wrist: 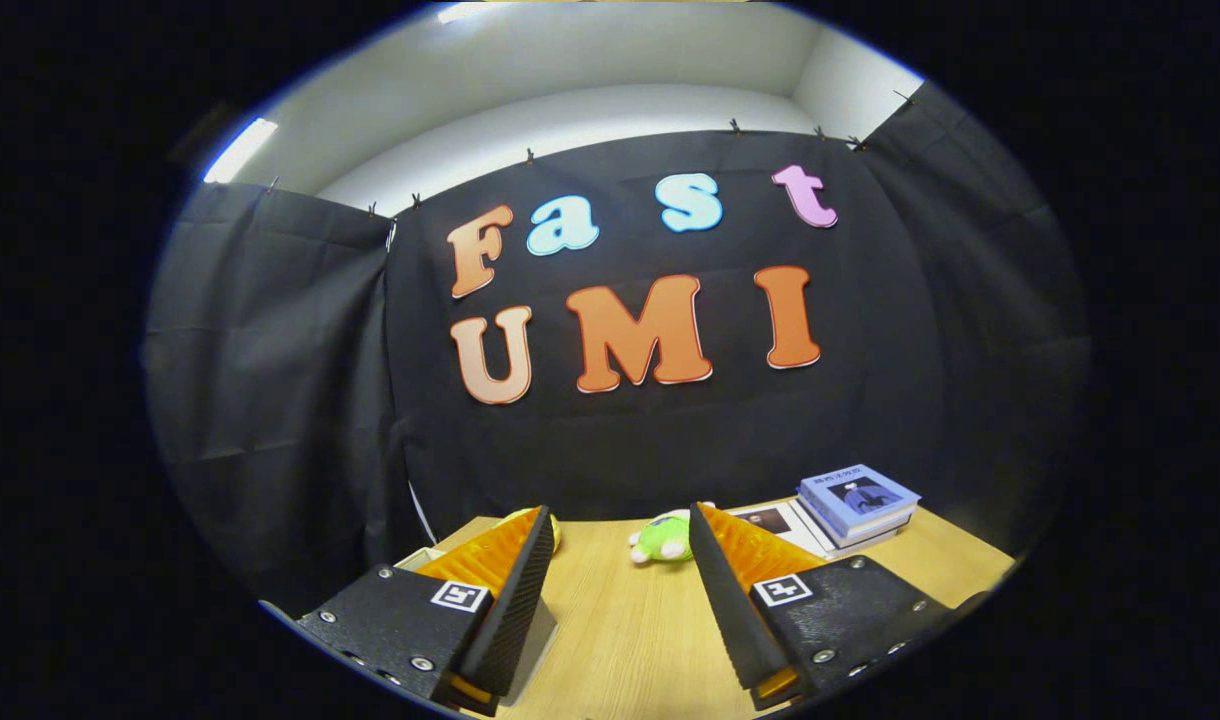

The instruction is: Open the storage box then place both shoes into the box .Put the left shoe in first, then the right shoe, with the right side of both shoes facing outward in a uniform manner.

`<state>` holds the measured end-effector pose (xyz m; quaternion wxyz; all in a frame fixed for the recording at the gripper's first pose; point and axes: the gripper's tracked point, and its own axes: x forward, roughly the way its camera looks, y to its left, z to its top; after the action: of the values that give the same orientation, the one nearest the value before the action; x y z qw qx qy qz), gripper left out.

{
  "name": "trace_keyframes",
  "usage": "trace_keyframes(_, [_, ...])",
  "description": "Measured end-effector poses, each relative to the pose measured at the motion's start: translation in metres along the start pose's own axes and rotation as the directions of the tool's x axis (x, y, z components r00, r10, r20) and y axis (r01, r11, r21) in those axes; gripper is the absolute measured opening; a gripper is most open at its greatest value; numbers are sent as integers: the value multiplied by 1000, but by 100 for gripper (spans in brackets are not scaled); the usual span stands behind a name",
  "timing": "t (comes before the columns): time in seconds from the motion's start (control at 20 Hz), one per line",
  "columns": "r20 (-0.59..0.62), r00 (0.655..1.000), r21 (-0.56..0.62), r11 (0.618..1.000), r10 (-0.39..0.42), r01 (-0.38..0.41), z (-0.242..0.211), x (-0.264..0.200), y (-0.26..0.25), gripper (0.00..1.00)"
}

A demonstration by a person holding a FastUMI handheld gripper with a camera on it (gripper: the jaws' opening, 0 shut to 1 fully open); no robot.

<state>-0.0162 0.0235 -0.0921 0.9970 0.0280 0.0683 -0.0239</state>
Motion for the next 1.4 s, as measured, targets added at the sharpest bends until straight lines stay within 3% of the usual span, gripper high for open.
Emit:
trace_keyframes(0.3, [148, 988, -33, 998, -43, 48, 35, -27, -55, 84])
trace_keyframes(0.65, [244, 963, -70, 988, -116, 136, 51, -50, -107, 96])
trace_keyframes(1.2, [276, 947, -110, 974, -162, 199, 47, -56, -129, 96])
trace_keyframes(1.4, [271, 952, -134, 973, -145, 187, 48, -52, -122, 96])
